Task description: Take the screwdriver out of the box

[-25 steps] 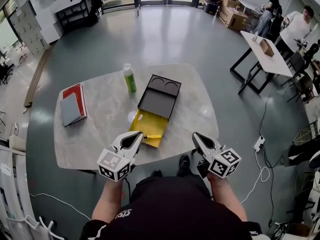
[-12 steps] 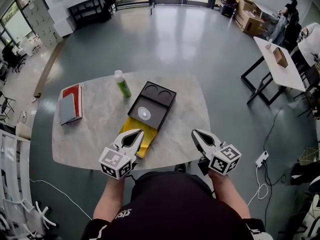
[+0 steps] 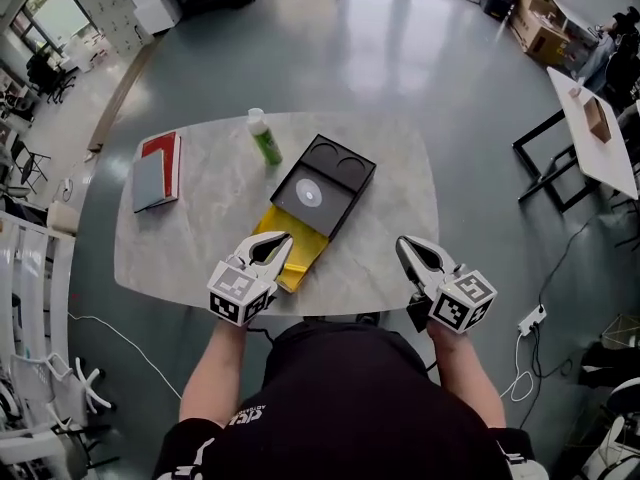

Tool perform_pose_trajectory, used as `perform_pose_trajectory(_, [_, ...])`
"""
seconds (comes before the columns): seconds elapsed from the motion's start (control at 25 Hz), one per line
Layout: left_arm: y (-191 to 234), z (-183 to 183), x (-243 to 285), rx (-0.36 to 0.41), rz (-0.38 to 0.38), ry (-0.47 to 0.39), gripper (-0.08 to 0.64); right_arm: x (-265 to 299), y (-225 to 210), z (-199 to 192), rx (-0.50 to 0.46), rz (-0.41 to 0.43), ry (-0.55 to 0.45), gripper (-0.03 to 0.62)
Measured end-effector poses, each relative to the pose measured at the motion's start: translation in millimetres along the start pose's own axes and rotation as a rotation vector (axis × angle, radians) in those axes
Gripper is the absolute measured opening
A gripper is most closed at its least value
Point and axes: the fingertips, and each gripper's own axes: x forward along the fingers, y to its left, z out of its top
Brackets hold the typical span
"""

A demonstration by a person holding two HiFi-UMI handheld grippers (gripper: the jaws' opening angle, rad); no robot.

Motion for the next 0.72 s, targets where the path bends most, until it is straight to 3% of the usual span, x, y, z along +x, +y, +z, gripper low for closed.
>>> perform_pose_trajectory(0.2, [17, -48, 11, 0.134, -0.050, 0.189, 0.094, 25, 14, -11, 0.018, 0.005, 0.037, 0.015])
perform_pose_trajectory(0.48, [16, -140, 29, 0.326, -0.232, 0.522, 0.120, 42, 15, -30, 0.050, -0.019, 0.068, 0.015])
perform_pose_trajectory(0.72, [18, -183, 38, 0.440, -0.325, 0.675, 0.138, 47, 10, -37, 0.074, -0.041, 0.086, 0.015])
